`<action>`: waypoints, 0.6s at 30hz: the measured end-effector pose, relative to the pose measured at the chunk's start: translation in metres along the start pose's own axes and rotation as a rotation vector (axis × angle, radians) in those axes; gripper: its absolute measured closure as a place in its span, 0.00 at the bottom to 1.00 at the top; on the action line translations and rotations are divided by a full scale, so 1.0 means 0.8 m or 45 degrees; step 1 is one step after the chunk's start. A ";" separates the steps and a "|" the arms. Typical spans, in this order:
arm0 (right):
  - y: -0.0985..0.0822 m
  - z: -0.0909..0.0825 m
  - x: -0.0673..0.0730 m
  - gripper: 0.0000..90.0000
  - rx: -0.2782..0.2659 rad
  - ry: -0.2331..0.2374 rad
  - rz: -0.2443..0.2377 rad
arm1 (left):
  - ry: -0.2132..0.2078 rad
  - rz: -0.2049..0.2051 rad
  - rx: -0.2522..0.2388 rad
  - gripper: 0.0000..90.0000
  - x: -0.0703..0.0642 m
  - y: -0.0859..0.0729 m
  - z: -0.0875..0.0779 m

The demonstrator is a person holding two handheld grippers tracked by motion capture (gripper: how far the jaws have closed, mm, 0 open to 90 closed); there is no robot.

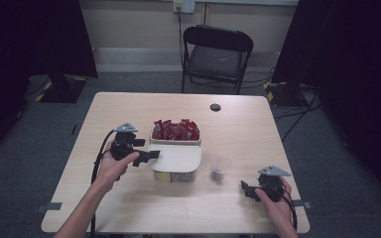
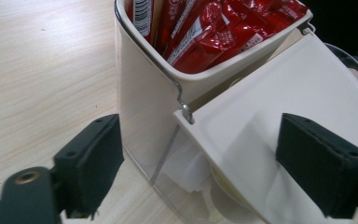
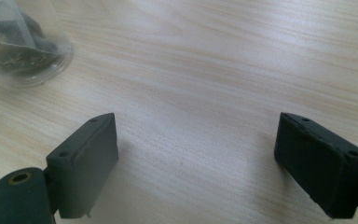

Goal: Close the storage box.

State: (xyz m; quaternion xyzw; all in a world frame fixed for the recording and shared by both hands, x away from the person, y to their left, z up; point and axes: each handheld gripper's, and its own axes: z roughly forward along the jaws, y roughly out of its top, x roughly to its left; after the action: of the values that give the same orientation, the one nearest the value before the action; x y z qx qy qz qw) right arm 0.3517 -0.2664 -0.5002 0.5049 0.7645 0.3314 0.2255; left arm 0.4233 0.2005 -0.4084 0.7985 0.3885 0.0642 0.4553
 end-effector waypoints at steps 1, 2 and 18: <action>0.000 0.000 0.000 0.14 0.000 0.000 0.000 | 0.005 0.010 -0.002 0.17 0.001 -0.001 -0.002; 0.000 0.000 0.000 0.14 0.000 0.001 -0.001 | 0.001 0.009 -0.011 0.17 0.003 -0.003 -0.004; 0.000 0.000 -0.001 0.14 -0.001 0.004 -0.005 | 0.130 0.006 0.009 0.17 0.024 -0.036 -0.038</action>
State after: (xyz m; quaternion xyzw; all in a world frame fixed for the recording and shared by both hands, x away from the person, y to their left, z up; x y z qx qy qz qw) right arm 0.3522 -0.2668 -0.5002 0.5027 0.7657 0.3320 0.2253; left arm 0.4061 0.2425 -0.4180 0.7967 0.4096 0.1046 0.4319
